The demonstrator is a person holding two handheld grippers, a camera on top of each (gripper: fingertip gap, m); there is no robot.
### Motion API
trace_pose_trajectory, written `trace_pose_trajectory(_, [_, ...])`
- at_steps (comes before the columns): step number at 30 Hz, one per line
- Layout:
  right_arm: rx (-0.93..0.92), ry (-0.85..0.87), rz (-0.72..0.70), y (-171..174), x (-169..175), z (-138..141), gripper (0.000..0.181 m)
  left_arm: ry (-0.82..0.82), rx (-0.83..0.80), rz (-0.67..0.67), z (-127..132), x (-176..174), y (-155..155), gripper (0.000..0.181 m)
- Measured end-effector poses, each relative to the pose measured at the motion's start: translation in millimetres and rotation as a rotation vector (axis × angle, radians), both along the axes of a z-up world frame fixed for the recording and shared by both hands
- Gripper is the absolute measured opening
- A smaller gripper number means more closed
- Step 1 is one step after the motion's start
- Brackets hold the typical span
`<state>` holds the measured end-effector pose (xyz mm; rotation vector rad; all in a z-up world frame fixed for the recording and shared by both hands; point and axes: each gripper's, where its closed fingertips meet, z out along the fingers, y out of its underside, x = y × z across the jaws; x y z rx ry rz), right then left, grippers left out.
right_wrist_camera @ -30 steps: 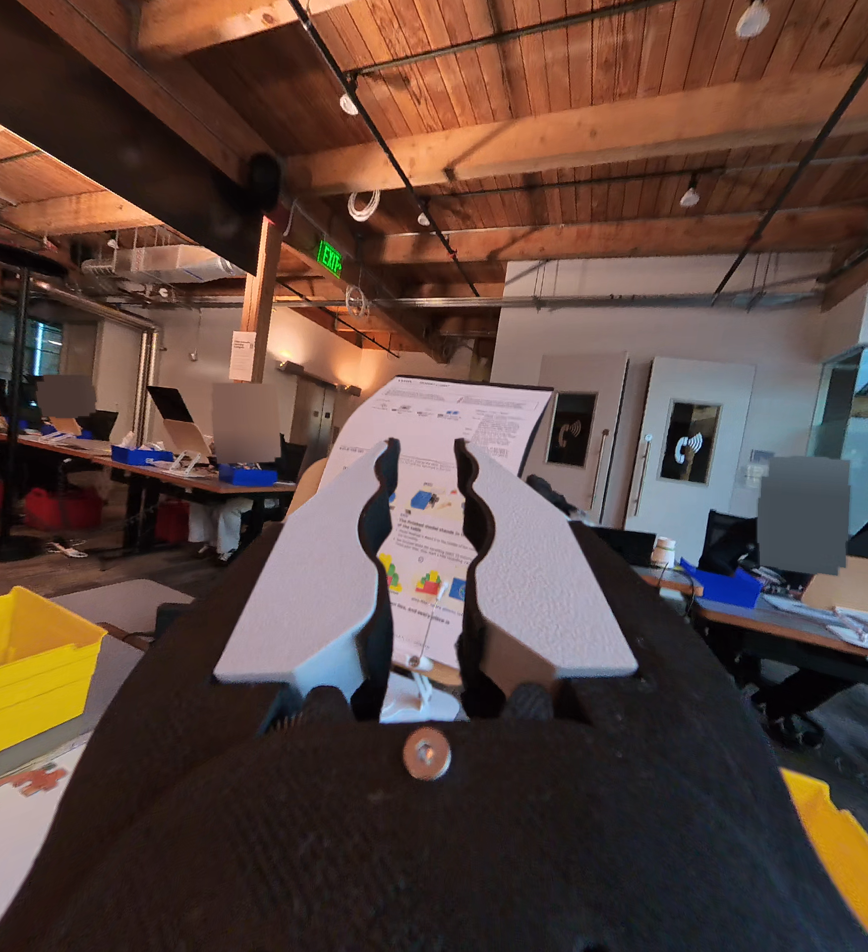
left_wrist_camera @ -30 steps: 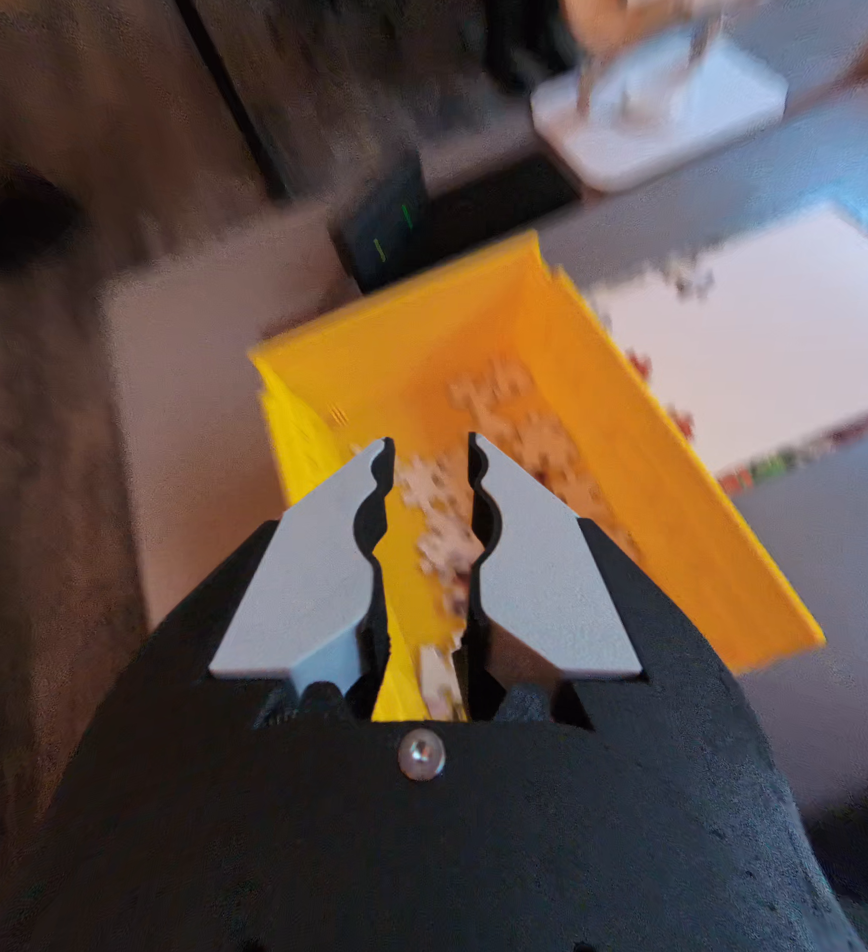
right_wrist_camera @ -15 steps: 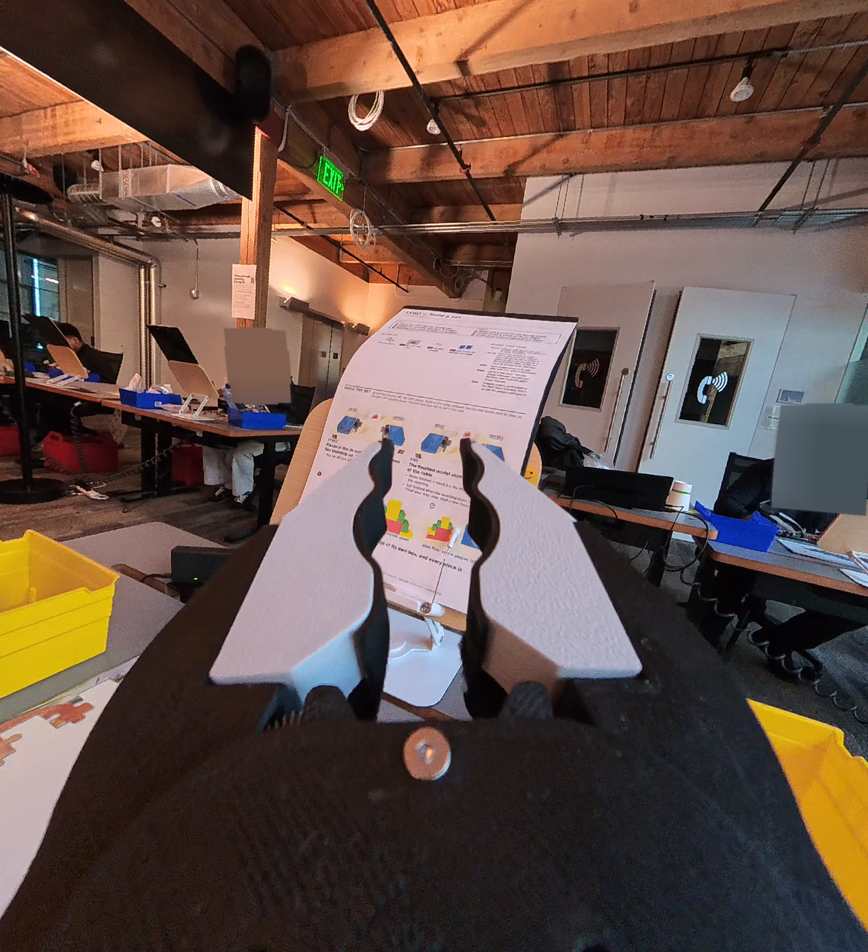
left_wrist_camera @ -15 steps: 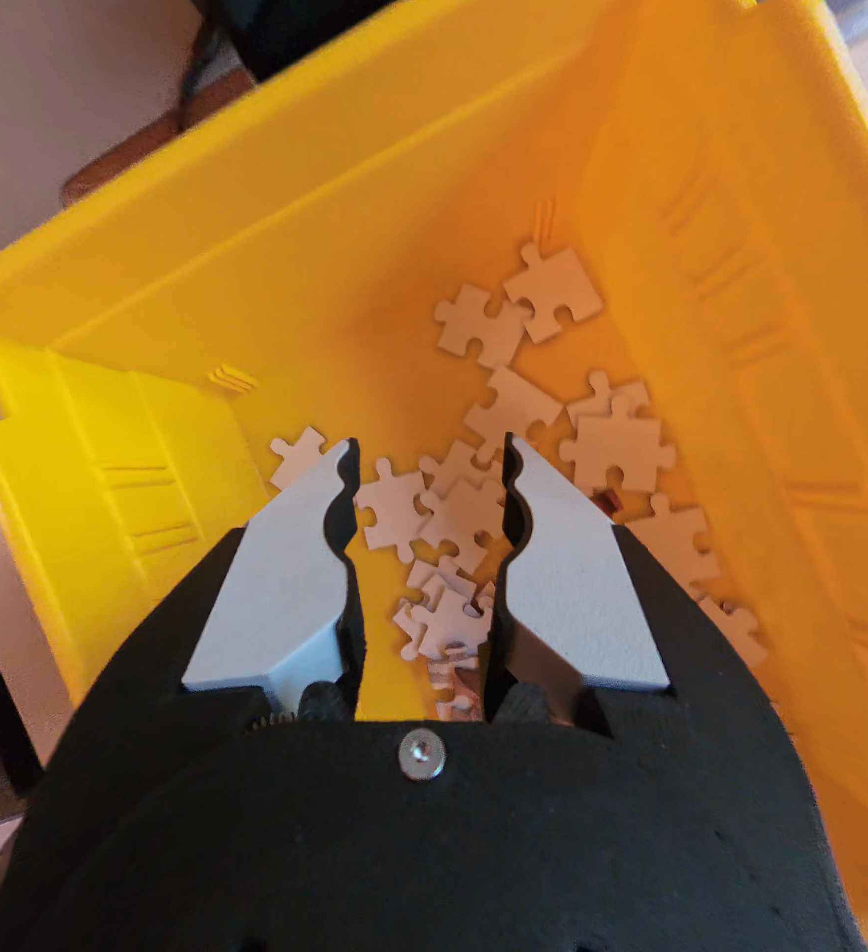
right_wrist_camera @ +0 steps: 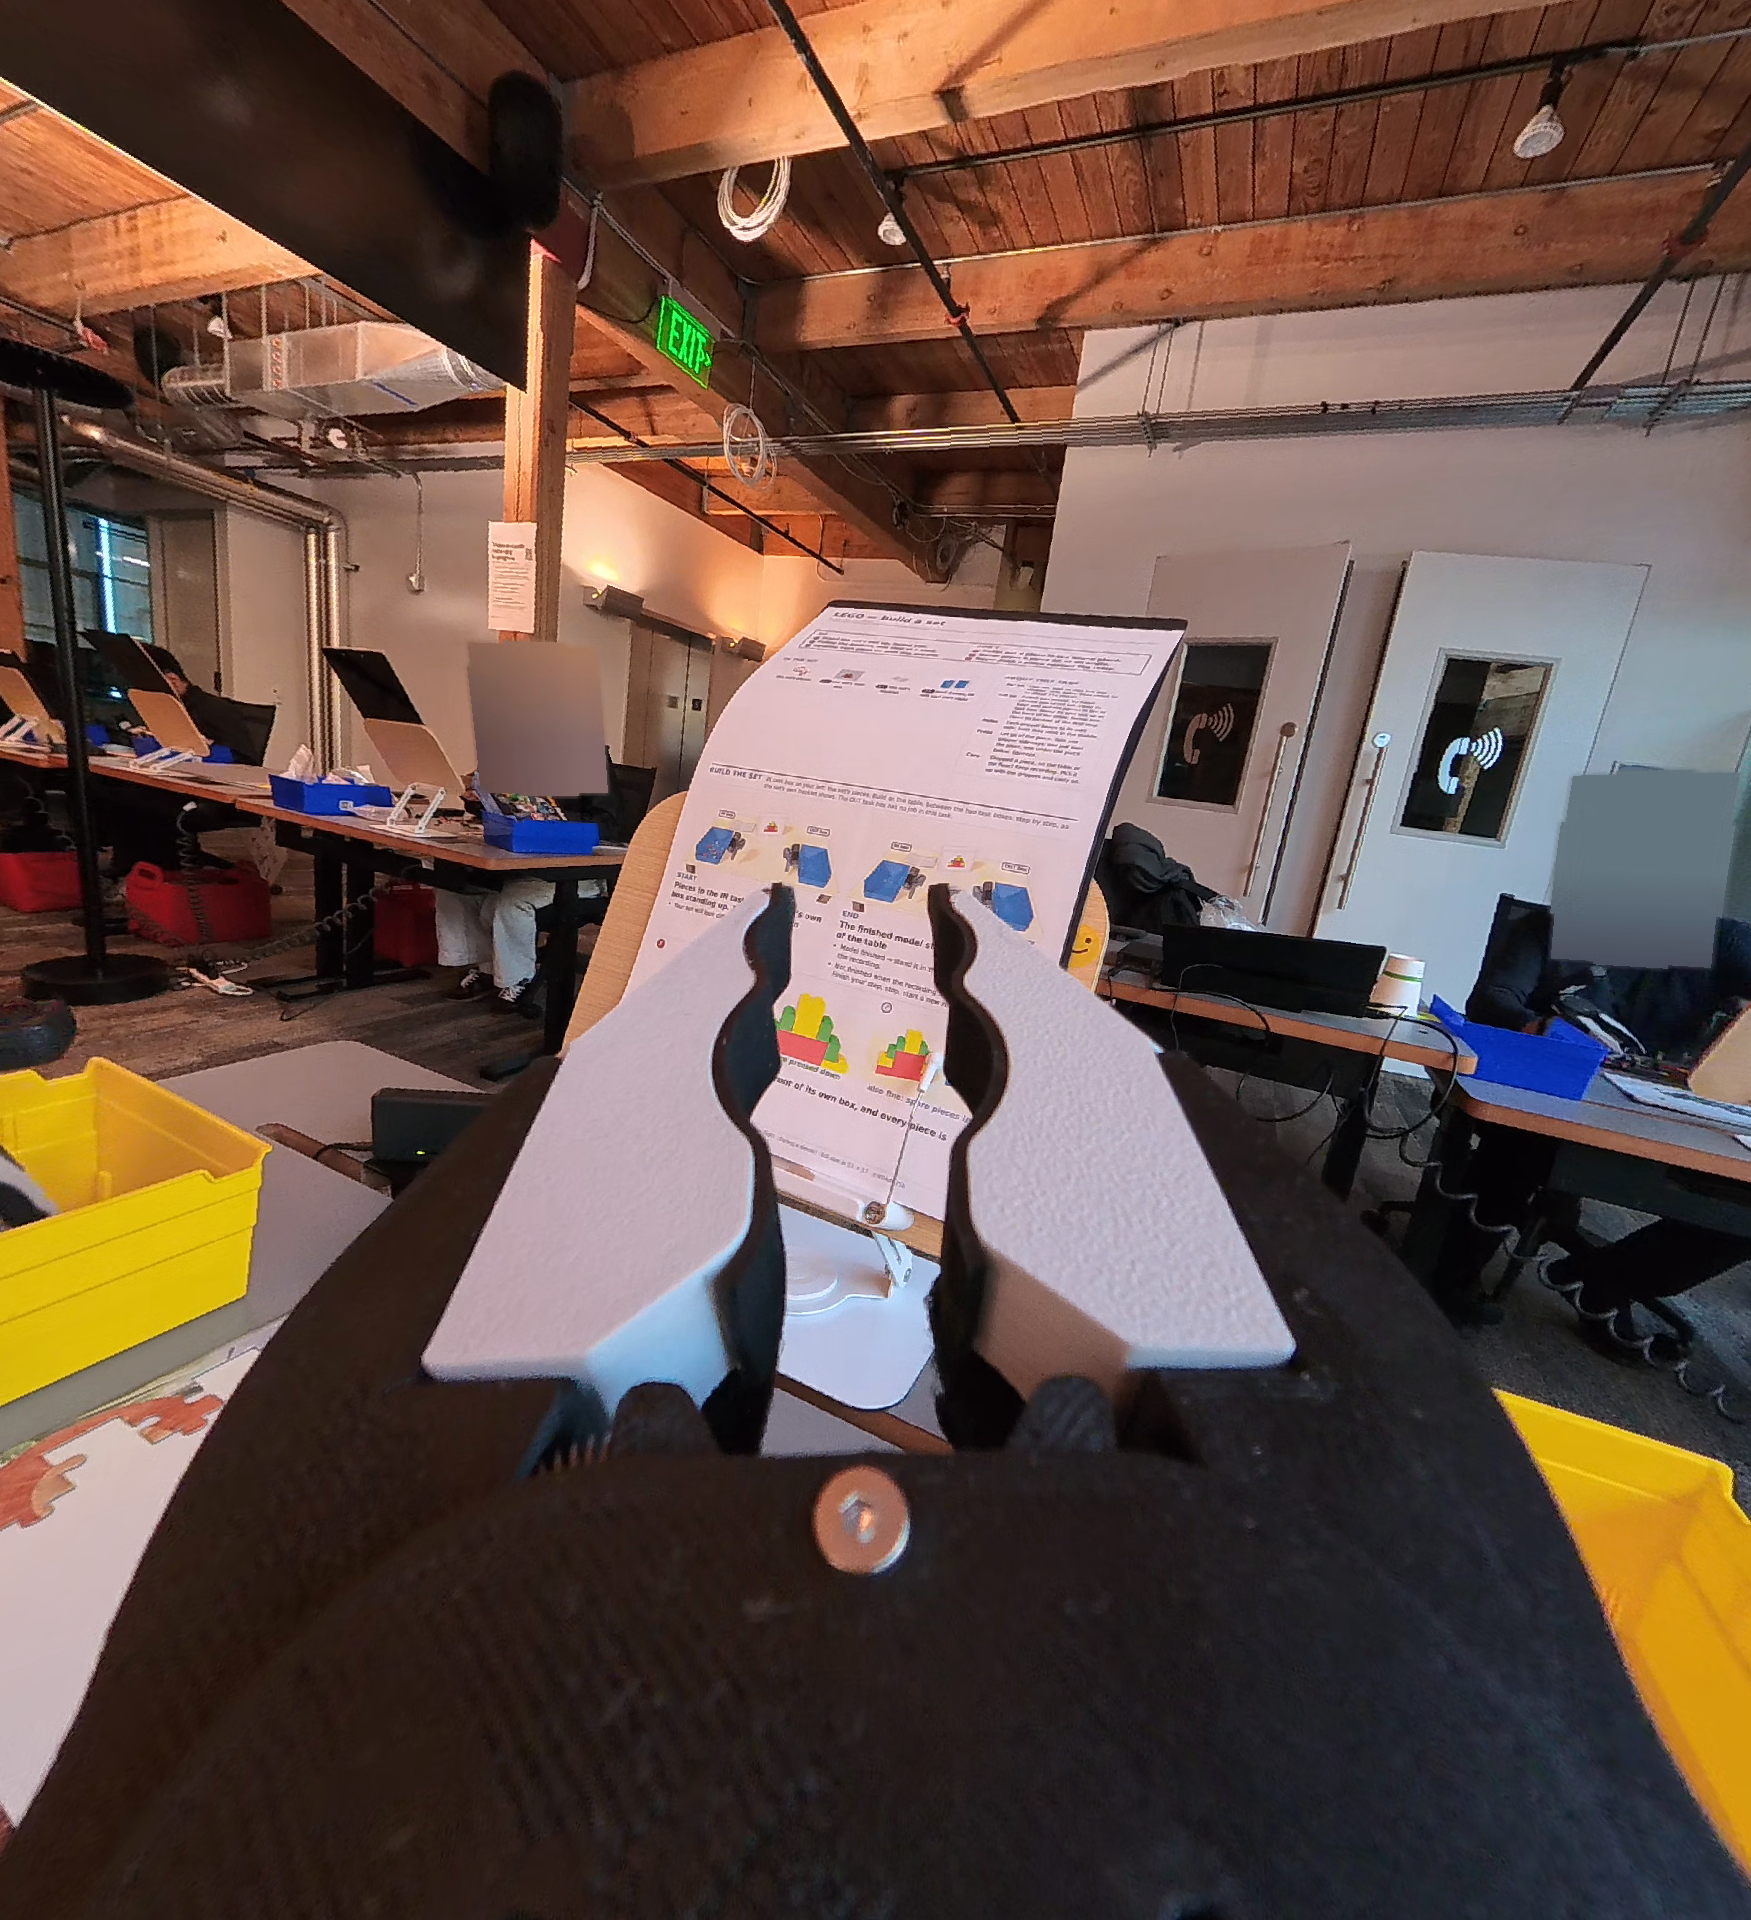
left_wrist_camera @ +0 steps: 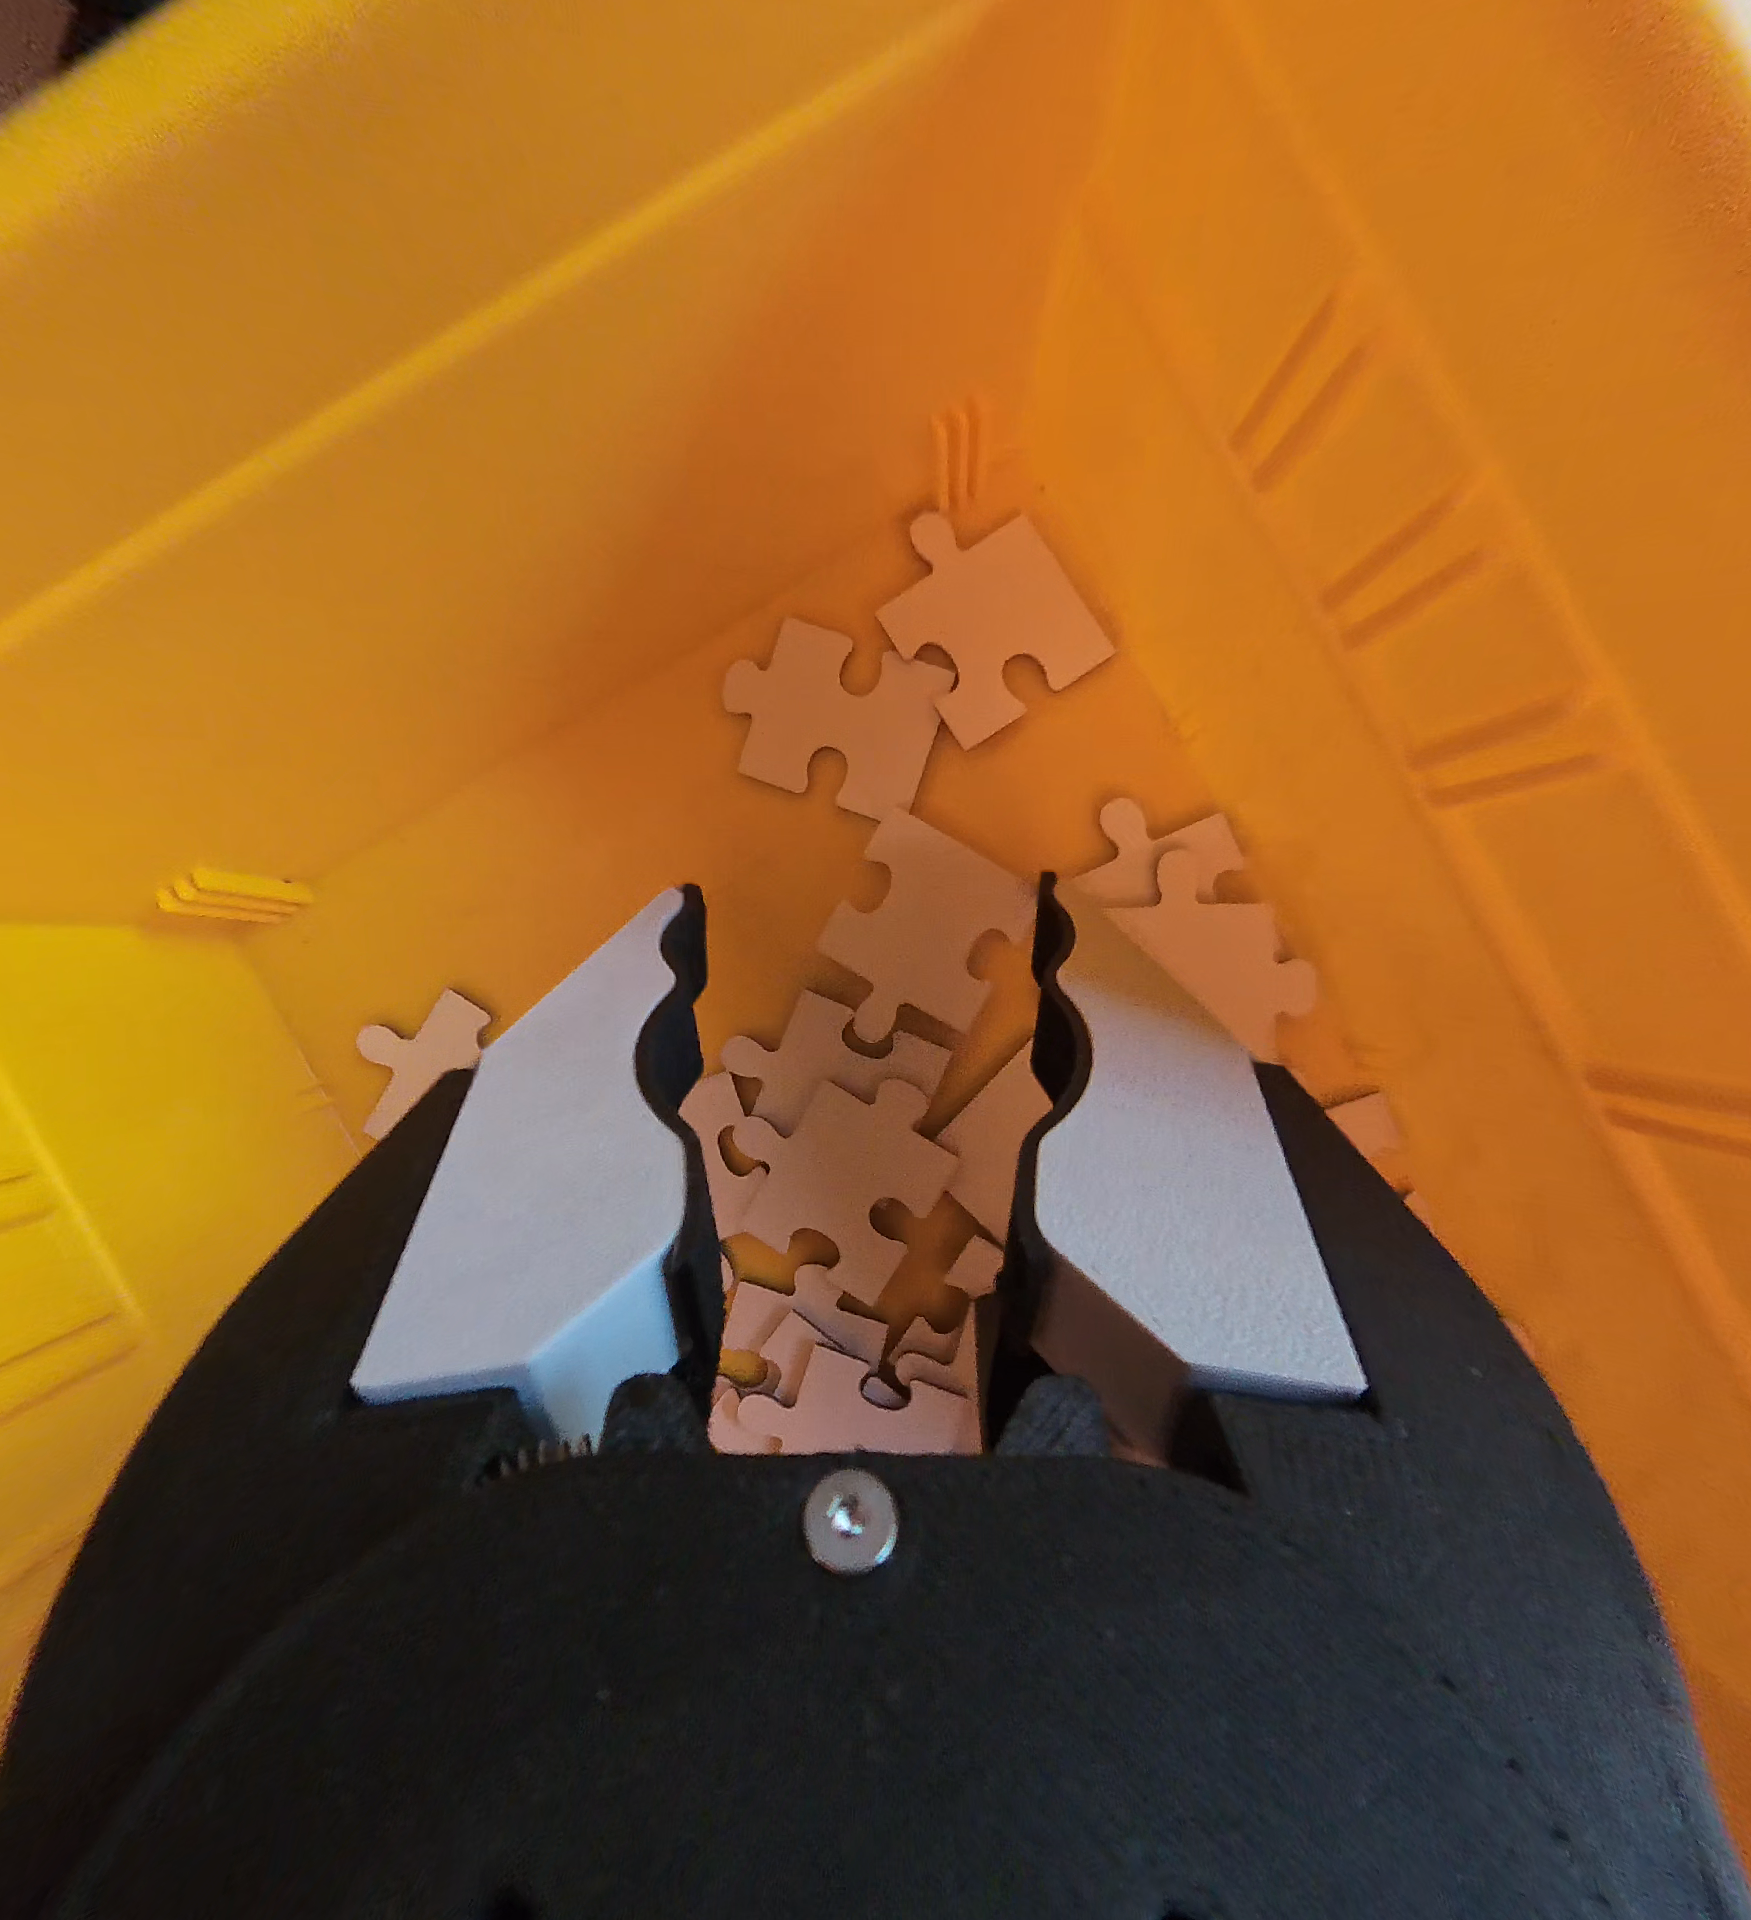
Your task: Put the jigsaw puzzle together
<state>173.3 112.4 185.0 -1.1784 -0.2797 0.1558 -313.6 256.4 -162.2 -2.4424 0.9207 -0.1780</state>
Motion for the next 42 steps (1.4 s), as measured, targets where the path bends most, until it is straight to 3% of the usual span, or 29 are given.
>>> trace_pose_trajectory(17, [-0.02,-0.008,0.017,3.5,-3.5,-3.4,0.026,-0.04,-0.033,0.028,-0.9,-4.7,-1.2,0.061])
trace_pose_trajectory(21, [-0.021,-0.008,0.017,4.0,-3.5,-3.7,0.026,-0.044,-0.049,0.004,-0.6,0.3,-4.6,0.049])
trace_pose_trajectory(30, [-0.026,-0.012,0.024,5.9,-6.5,-5.4,0.026,-0.122,-0.07,-0.021,9.7,3.5,-9.8,0.0])
trace_pose_trajectory(35, [-0.03,-0.015,0.028,7.2,-8.1,-6.8,0.026,-0.248,-0.064,-0.011,25.8,10.5,-8.4,0.0])
trace_pose_trajectory(36, [-0.032,-0.016,0.029,7.3,-8.4,-7.0,0.026,-0.27,-0.075,-0.011,27.3,12.7,-9.3,0.002])
trace_pose_trajectory(39, [-0.033,-0.016,0.03,7.4,-8.5,-7.2,0.026,-0.27,-0.184,0.029,16.2,14.5,-15.0,0.062])
trace_pose_trajectory(40, [-0.033,-0.016,0.03,7.3,-8.5,-7.1,0.026,-0.254,-0.213,0.044,10.8,14.5,-15.7,0.071])
trace_pose_trajectory(42, [-0.034,-0.015,0.032,7.4,-8.6,-7.2,0.026,-0.249,-0.203,0.035,9.2,20.2,-14.0,0.066])
